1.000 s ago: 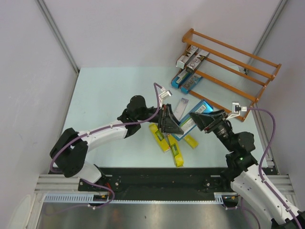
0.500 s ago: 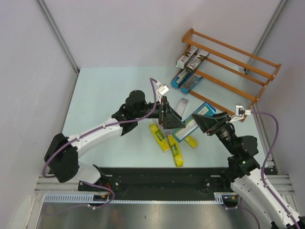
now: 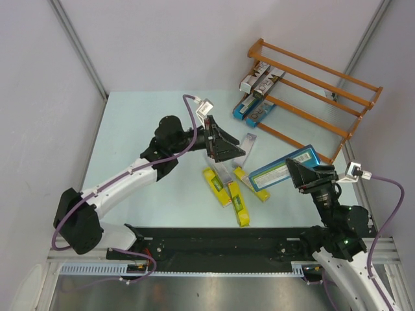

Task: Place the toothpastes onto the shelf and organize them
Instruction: Pick up the toothpaste from the center of the board.

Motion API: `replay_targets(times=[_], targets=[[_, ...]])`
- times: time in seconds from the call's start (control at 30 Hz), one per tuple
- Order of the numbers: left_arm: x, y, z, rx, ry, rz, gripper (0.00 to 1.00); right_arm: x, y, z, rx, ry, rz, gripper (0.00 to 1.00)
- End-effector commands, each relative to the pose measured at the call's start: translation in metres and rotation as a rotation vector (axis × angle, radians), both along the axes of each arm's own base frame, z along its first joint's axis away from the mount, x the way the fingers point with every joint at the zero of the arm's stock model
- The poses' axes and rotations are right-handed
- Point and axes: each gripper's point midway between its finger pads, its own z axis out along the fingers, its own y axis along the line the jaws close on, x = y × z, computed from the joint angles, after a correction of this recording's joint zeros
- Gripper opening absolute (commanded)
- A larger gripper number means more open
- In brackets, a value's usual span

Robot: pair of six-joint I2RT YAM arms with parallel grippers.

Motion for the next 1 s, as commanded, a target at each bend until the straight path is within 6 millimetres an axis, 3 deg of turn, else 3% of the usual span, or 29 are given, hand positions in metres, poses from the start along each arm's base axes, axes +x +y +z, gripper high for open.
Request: replay_targets(times=[0.0, 0.3, 0.63, 0.7, 0.83, 0.97], targets=[[-0.020, -0.011, 0.008, -0.068, -0.022, -0.093, 1.00, -0.004, -0.027, 0.009, 0.092, 0.010, -0.097, 0.31], [-0.061, -0.043, -0.010, -0.078, 0.001, -0.259, 1.00, -0.003, -0.036, 0.010, 0.136, 0.069, -0.120, 0.28], [-0.065, -0.059, -0.052, -0.035, 0.095, -0.288, 1.00, -0.005, -0.036, 0.014, 0.134, 0.060, -0.121, 0.28], [-0.070, -0.061, -0.047, -0.074, 0.101, -0.323, 0.97, -0.006, -0.036, 0.014, 0.132, 0.058, -0.120, 0.28], [-0.078, -0.065, -0.049, -0.109, 0.119, -0.377, 0.76, -0.005, -0.036, 0.013, 0.127, 0.059, -0.123, 0.28], [-0.086, -0.069, -0.049, -0.122, 0.118, -0.405, 0.71, -0.004, -0.037, 0.012, 0.123, 0.066, -0.133, 0.29]])
